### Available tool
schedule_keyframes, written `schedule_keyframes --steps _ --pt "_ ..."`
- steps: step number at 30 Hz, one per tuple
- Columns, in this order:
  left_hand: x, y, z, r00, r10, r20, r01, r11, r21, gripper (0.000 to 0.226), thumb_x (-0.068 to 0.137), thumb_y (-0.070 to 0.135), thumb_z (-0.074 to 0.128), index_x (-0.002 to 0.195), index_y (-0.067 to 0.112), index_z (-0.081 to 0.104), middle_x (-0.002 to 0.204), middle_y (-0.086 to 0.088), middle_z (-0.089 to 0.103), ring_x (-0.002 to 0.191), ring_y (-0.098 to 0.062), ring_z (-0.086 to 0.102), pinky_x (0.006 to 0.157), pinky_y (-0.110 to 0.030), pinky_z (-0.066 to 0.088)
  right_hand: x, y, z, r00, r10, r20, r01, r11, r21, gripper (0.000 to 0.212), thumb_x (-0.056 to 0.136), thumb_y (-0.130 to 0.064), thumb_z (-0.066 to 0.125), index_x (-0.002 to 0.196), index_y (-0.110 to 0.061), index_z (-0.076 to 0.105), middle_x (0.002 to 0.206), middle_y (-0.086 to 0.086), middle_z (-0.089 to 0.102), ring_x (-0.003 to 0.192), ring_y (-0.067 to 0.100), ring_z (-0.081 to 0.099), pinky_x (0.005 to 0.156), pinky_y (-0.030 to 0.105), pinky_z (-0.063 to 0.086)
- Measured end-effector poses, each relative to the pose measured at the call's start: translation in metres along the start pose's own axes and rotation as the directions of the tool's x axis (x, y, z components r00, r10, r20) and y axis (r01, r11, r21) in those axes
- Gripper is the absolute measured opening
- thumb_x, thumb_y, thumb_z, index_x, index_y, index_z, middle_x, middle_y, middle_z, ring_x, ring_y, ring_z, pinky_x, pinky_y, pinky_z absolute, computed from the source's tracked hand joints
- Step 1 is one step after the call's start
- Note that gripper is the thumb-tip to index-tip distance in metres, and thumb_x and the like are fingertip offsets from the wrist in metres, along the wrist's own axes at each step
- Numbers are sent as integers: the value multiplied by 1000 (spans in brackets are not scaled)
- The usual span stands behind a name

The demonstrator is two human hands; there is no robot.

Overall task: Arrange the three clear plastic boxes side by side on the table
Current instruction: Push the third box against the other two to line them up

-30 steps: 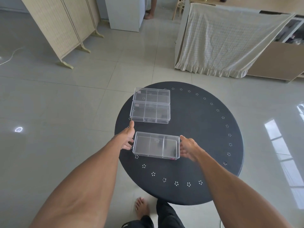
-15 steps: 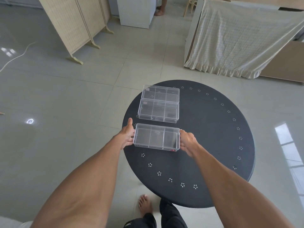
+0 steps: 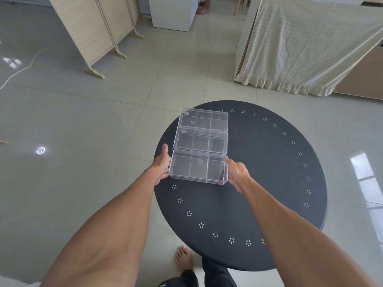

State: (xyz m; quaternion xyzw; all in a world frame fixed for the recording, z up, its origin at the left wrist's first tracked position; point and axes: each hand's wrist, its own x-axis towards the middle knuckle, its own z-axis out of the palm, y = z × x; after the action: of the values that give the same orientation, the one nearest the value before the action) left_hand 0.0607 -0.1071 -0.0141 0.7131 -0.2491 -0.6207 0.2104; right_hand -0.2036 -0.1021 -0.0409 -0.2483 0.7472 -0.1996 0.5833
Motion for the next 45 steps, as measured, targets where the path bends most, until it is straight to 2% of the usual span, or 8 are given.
schedule_keyframes --steps 2,3,5,7,22,29,33,45 --pt "0 4 2 1000 0 -16 0 1000 -13 92 101 73 13 157 7 45 158 -10 54 142 -28 55 113 -36 42 4 0 -2 1000 5 -4 -5 1000 -26 37 102 -42 53 108 -6 57 103 9 42 96 27 43 118 66 54" --pt "0 5 2 1000 -1 -19 1 1000 -16 92 102 73 13 159 8 41 160 -9 52 143 -27 54 115 -37 41 6 1 -3 1000 3 -1 -3 1000 -31 49 102 -41 52 113 6 64 99 17 58 101 23 38 118 68 53" --pt "1 8 2 1000 -1 -22 1 1000 -13 91 102 73 12 162 10 39 161 -8 50 145 -27 52 120 -40 37 9 0 -4 1000 -16 10 17 999 -28 71 102 -39 52 145 17 59 138 31 76 139 31 32 119 71 49" --pt "2 11 2 1000 -4 -30 4 1000 -10 92 101 74 12 162 11 38 162 -8 50 146 -28 51 122 -42 37 9 -2 -5 999 -45 13 45 999 -27 74 100 -37 52 152 15 47 153 34 56 149 48 48 120 72 46" --pt "5 16 7 997 -22 -74 24 999 21 90 102 72 10 161 10 40 157 -13 55 140 -31 56 114 -40 44 8 2 -4 998 -60 -3 60 997 -58 68 99 -40 53 144 10 61 148 27 67 144 48 61 121 63 53" --pt "4 18 8 996 -31 -84 34 998 44 90 102 71 9 161 11 39 158 -13 53 143 -31 54 114 -40 43 8 4 -4 998 -59 -11 58 997 -52 63 102 -43 53 134 9 69 133 23 80 130 44 75 120 57 56" --pt "6 17 8 996 -29 -88 34 998 57 91 102 72 9 161 11 39 158 -14 53 143 -31 54 116 -42 42 10 5 -4 997 -71 -10 70 997 -41 60 103 -44 53 127 7 76 104 18 75 103 36 73 118 57 57" --pt "1 17 10 994 -22 -103 30 996 80 91 102 72 9 165 11 32 169 -14 35 153 -34 39 125 -48 35 7 6 -3 998 -66 -19 65 997 -50 57 104 -39 55 131 7 73 142 24 76 137 44 71 119 57 56"
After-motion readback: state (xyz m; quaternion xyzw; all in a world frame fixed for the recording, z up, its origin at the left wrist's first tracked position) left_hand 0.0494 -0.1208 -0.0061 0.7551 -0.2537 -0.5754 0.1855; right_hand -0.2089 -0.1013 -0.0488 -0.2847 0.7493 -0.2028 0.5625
